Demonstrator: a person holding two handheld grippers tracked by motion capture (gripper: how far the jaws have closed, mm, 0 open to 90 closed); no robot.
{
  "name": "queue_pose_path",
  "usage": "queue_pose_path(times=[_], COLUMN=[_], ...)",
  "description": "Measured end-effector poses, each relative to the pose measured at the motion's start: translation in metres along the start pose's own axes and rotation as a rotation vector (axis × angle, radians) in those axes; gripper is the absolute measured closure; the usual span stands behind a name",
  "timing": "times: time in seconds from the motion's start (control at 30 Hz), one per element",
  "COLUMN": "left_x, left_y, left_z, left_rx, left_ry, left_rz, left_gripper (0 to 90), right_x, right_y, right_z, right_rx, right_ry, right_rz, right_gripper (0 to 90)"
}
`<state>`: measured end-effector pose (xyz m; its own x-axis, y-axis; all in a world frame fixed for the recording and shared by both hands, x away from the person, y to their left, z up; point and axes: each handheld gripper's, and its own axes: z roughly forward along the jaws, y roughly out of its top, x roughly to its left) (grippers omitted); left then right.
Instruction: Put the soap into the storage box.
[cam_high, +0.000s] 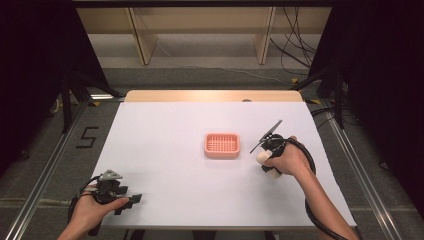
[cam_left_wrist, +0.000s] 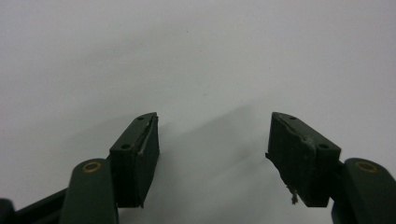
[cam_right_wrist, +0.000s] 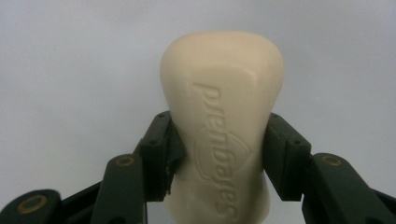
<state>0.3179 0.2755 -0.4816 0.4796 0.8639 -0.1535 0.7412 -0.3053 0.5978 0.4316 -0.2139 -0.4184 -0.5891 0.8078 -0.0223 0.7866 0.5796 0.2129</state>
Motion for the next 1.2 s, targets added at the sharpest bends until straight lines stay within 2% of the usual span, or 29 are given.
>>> queue_pose_path(times=[0.07, 0.17, 0.23, 0.33, 0.4, 0.5, 0.6, 0.63, 0.73, 0.77, 0.8, 1.07, 1.1, 1.13, 1.2], left_x=[0.000, 0.000, 0.000, 0.000, -0.001, 0.000, -0.001, -0.001, -0.001, -0.001, -0.001, -0.001, -0.001, -0.001, 0.000], left_y=[0.000, 0.000, 0.000, 0.000, -0.001, 0.000, 0.000, 0.000, 0.000, 0.000, 0.000, 0.000, 0.000, 0.000, 0.000], left_z=[0.000, 0.000, 0.000, 0.000, 0.000, 0.000, -0.001, -0.001, -0.001, 0.000, 0.000, -0.001, -0.001, -0.001, -0.001], left_rx=[-0.001, 0.001, -0.002, -0.004, -0.003, -0.005, -0.005, -0.005, -0.005, -0.005, -0.005, -0.006, -0.005, -0.005, -0.006], left_ry=[-0.003, -0.004, -0.004, -0.010, -0.005, -0.005, -0.013, -0.013, -0.013, -0.014, -0.014, -0.011, -0.011, -0.012, -0.004], left_rz=[-0.002, -0.008, -0.008, -0.007, -0.016, -0.008, -0.009, -0.008, -0.008, -0.007, -0.007, -0.007, -0.006, -0.006, 0.005], left_gripper=[33.5, 33.5, 33.5, 33.5, 33.5, 33.5, 33.5, 33.5, 33.5, 33.5, 33.5, 33.5, 33.5, 33.5, 33.5], right_x=[0.001, 0.001, 0.003, 0.001, 0.002, 0.004, 0.003, 0.005, 0.006, 0.004, 0.006, 0.008, 0.007, 0.009, 0.009], right_y=[0.001, 0.003, 0.005, 0.006, 0.008, 0.009, 0.010, 0.011, 0.013, 0.013, 0.014, 0.021, 0.021, 0.023, 0.024], right_z=[0.000, -0.001, -0.001, -0.001, -0.002, -0.002, -0.001, -0.002, -0.002, -0.002, -0.002, -0.004, -0.003, -0.004, -0.003], right_rx=[-0.005, -0.009, -0.008, -0.023, -0.021, -0.021, -0.031, -0.027, -0.034, -0.040, -0.037, -0.039, -0.051, -0.041, -0.057], right_ry=[-0.002, -0.004, -0.004, -0.013, -0.008, -0.001, -0.013, -0.009, -0.014, -0.020, -0.012, -0.016, -0.022, -0.019, -0.018], right_rz=[0.012, 0.002, 0.017, -0.021, -0.018, 0.001, -0.029, -0.004, -0.005, -0.027, -0.010, -0.024, -0.047, -0.031, -0.033], right_gripper=[50.4, 50.4, 50.4, 50.4, 50.4, 50.4, 50.4, 50.4, 50.4, 50.4, 50.4, 50.4, 50.4, 50.4, 50.4])
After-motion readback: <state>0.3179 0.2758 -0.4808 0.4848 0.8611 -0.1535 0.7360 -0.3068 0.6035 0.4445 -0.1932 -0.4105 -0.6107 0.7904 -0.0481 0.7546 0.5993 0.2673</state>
